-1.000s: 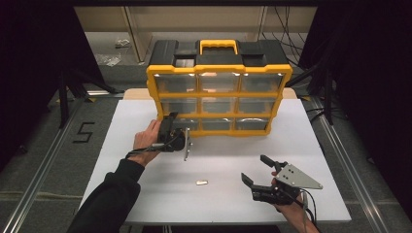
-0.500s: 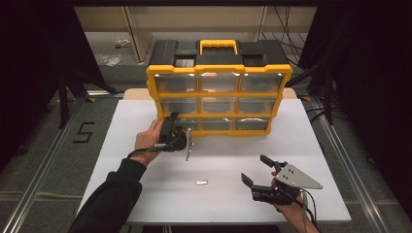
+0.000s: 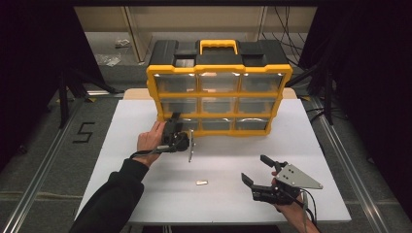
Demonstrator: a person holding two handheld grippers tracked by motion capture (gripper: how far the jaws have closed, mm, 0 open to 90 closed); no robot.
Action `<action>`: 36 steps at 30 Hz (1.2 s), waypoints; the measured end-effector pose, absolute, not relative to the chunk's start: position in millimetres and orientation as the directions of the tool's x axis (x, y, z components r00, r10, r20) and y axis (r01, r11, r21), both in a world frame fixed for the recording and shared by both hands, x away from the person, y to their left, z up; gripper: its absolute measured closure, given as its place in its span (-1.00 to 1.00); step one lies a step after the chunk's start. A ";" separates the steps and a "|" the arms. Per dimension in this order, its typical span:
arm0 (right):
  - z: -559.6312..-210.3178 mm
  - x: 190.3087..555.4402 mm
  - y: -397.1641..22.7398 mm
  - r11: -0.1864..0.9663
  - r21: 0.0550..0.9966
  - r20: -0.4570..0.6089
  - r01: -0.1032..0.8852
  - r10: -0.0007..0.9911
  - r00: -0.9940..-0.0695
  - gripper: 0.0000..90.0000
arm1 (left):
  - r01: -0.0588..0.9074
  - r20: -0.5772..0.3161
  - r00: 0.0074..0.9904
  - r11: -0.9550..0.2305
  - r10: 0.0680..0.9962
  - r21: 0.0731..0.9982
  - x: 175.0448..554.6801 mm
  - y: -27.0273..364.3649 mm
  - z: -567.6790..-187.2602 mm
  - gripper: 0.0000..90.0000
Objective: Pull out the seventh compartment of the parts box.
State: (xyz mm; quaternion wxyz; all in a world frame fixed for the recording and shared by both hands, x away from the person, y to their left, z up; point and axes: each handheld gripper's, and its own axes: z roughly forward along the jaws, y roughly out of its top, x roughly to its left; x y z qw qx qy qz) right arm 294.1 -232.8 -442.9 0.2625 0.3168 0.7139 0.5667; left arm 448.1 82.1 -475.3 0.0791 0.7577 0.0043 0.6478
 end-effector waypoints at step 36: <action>-442.7 293.8 -232.7 0.162 0.974 -0.017 0.156 0.746 -0.665 -0.65 | -0.090 0.972 0.225 -0.992 0.065 0.087 442.3 80.1 -476.2 0.69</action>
